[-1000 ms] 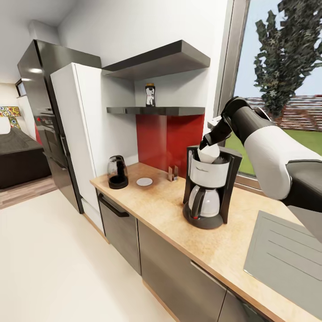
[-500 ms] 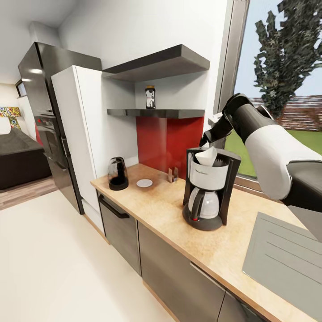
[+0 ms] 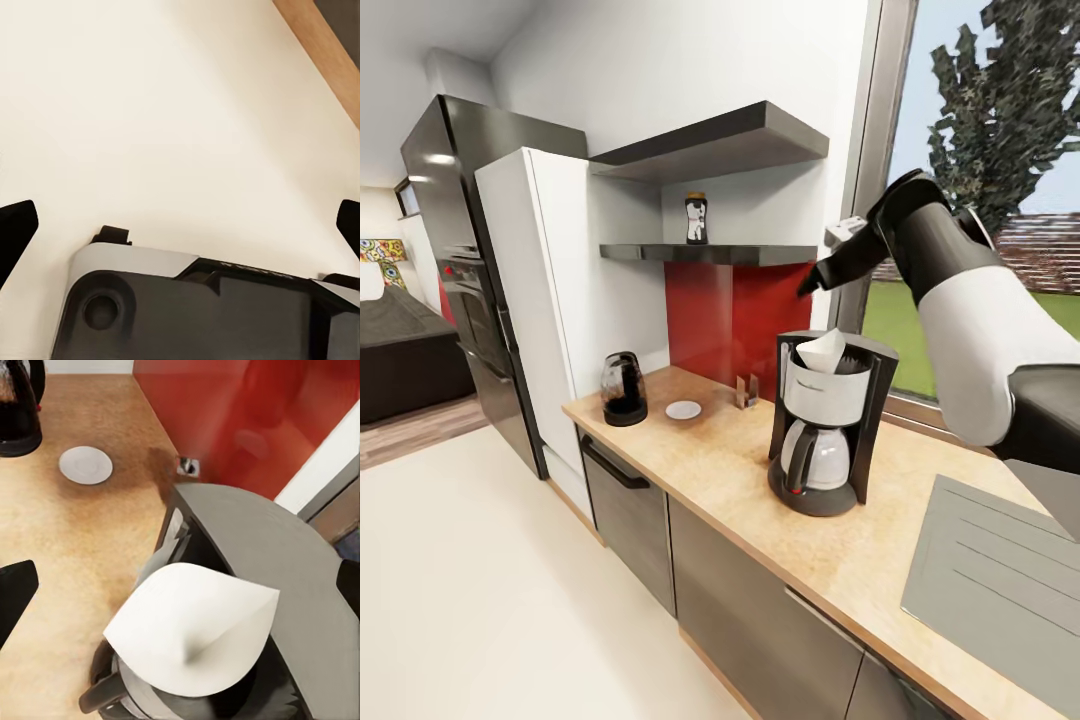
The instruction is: Set up a coffee station on the kitchen countertop: keep the coffee maker on the countertop, move the bottle of coffee from the kitchen shelf to the counter next to the coffee maker, place a paper coffee filter on top of the coffee maker, put the saucer next to the coffee maker with the coffee cup on the saucer, and place the electric kettle next to the coffee maker.
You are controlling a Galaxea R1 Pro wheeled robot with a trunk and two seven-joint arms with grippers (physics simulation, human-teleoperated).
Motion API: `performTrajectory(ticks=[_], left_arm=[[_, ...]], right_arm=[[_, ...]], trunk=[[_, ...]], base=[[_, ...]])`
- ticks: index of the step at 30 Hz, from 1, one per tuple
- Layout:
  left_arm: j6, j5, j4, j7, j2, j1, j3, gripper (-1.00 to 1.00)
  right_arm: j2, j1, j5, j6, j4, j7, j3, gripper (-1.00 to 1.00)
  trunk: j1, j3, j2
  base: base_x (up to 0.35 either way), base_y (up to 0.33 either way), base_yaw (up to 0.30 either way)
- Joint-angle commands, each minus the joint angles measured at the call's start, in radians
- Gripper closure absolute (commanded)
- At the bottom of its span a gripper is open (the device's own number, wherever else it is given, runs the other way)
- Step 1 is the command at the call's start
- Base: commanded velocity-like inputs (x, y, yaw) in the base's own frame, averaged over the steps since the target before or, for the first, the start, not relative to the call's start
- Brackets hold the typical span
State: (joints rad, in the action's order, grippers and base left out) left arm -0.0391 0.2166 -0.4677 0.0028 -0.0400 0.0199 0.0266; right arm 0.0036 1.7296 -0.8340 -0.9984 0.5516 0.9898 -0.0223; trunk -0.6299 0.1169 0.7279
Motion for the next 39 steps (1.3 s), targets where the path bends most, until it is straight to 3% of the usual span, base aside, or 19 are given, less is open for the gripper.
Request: performTrajectory(ticks=[1, 2, 3, 7, 10, 11, 13, 15, 18, 25, 39], left_arm=[[-0.001, 0.004, -0.002, 0.000, -0.001, 0.000, 0.003, -1.00], [-0.001, 0.004, -0.002, 0.000, -0.001, 0.000, 0.003, -1.00], [-0.001, 0.004, -0.002, 0.000, 0.000, 0.000, 0.003, -1.00], [-0.002, 0.004, -0.002, 0.000, 0.000, 0.000, 0.003, -1.00], [-0.002, 0.004, -0.002, 0.000, 0.000, 0.000, 0.003, -1.00], [-0.003, 0.004, -0.002, 0.000, 0.000, 0.000, 0.003, -1.00], [-0.003, 0.004, -0.002, 0.000, 0.000, 0.000, 0.003, -1.00], [-0.004, 0.004, -0.002, 0.000, 0.000, 0.000, 0.003, -1.00], [-0.004, 0.004, -0.002, 0.000, 0.000, 0.000, 0.003, -1.00], [-0.004, 0.004, -0.002, 0.000, 0.000, 0.000, 0.003, -1.00], [-0.004, 0.004, -0.002, 0.000, 0.000, 0.000, 0.003, -1.00]], right_arm=[[0.000, 0.000, -0.007, -0.002, 0.011, 0.020, -0.001, -1.00], [0.000, -0.001, 0.008, -0.001, 0.028, 0.043, 0.000, -1.00], [0.000, -0.020, 0.077, 0.001, 0.065, 0.075, 0.003, -1.00], [0.004, -0.064, 0.197, 0.004, 0.159, 0.087, 0.019, -1.00], [0.028, -0.225, 0.415, 0.006, 0.397, 0.088, 0.054, -1.00], [0.037, -0.271, 0.442, 0.006, 0.449, 0.087, 0.057, -1.00], [0.045, -0.319, 0.460, 0.006, 0.501, 0.086, 0.059, -1.00], [0.073, -0.459, 0.486, 0.007, 0.654, 0.086, 0.061, -1.00], [0.080, -0.528, 0.516, 0.007, 0.709, 0.087, 0.060, -1.00], [0.084, -0.617, 0.603, 0.009, 0.742, 0.087, 0.058, -1.00], [0.084, -0.670, 0.628, 0.011, 0.747, 0.087, 0.055, -1.00]], trunk=[[0.000, 0.002, 0.001], [0.000, 0.002, 0.001], [0.000, 0.002, 0.001], [0.000, 0.002, 0.001], [0.000, 0.002, 0.001], [0.000, 0.002, 0.001], [0.000, 0.002, 0.001], [0.000, 0.002, 0.001], [0.000, 0.002, 0.001], [0.000, 0.001, 0.001], [0.000, -0.007, 0.001]], base=[[0.000, 0.000, 0.000], [0.000, 0.000, 0.000], [0.000, 0.000, 0.000], [0.000, 0.000, 0.000], [0.000, 0.000, 0.000], [0.000, 0.000, 0.000], [0.000, 0.000, 0.000], [-0.038, 0.048, 0.000], [-0.119, 0.154, 0.000], [-0.100, 0.127, 0.021], [-0.010, 0.013, 0.221]])
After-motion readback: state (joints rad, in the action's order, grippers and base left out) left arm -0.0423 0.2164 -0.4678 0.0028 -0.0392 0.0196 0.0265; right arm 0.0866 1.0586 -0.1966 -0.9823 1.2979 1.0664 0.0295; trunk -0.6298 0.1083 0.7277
